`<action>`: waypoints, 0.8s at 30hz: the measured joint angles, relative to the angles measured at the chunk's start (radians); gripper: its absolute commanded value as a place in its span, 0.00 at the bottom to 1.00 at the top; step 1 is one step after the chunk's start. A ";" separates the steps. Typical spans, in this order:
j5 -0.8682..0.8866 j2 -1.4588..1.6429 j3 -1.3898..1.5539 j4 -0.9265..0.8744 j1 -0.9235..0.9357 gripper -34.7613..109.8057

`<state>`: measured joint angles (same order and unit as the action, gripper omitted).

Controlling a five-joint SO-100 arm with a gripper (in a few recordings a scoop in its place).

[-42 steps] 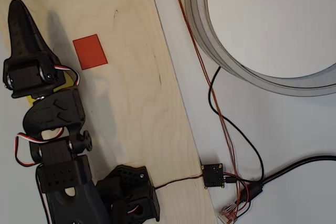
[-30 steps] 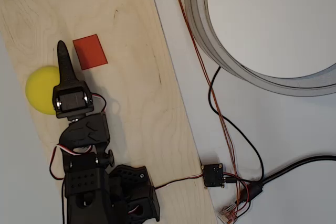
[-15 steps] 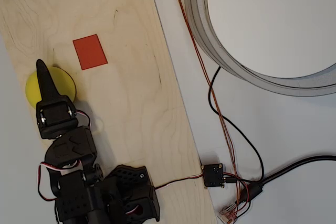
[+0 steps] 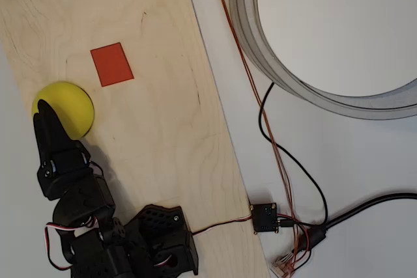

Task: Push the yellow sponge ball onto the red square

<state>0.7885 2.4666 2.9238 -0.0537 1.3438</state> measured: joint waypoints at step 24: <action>0.092 -0.268 -0.087 -0.064 -0.055 0.37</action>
<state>0.8805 2.1982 2.8363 -0.1181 1.2885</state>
